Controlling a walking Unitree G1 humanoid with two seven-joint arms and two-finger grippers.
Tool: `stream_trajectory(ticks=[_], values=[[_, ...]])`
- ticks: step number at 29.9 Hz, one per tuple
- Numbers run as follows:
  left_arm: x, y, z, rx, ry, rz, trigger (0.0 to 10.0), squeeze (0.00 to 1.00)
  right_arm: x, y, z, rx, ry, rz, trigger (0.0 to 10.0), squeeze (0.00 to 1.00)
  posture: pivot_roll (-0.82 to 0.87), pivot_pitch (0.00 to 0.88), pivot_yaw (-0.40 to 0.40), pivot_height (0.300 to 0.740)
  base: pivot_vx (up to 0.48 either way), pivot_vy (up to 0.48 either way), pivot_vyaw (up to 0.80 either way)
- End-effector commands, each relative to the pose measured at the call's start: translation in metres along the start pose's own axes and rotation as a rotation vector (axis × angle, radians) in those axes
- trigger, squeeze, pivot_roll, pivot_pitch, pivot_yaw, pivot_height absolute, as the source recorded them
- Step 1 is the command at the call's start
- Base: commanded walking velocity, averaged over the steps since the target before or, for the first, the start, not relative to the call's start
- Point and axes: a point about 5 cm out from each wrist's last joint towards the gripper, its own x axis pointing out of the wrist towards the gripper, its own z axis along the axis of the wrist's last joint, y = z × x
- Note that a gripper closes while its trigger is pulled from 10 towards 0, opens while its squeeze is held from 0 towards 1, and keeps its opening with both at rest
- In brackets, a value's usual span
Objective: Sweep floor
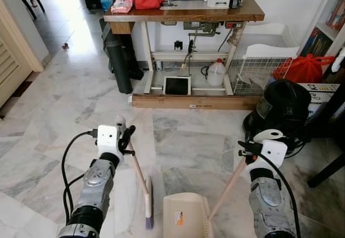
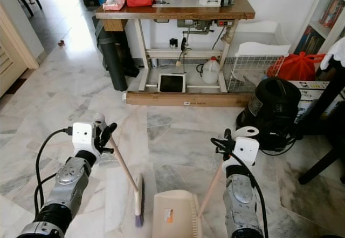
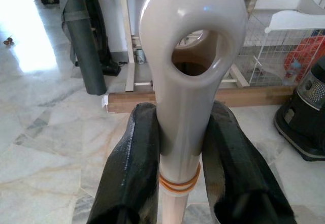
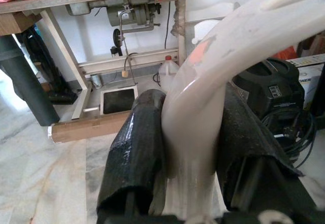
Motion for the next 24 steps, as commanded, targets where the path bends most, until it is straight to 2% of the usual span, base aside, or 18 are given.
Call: stream_trajectory(ticks=[1,14,24], values=[[0.0039,0.0015,0.0109,-0.004,-0.051,0.005,10.0,0.00,0.0046,0.0026,0.0119,0.012,-0.059,0.006,10.0,0.00,-0.10,0.000,0.039,0.740,0.000,0.000,0.00],[0.0038,0.0019,0.0100,-0.018,-0.046,0.015,10.0,0.00,0.0056,0.0015,0.0125,0.010,-0.057,0.004,10.0,0.00,-0.10,0.000,0.035,0.740,0.000,0.000,0.00],[0.0037,0.0027,0.0096,-0.021,-0.042,0.015,10.0,0.00,0.0054,0.0020,0.0122,0.009,-0.055,0.000,10.0,0.00,-0.09,0.000,0.037,0.740,0.000,0.301,0.00]])
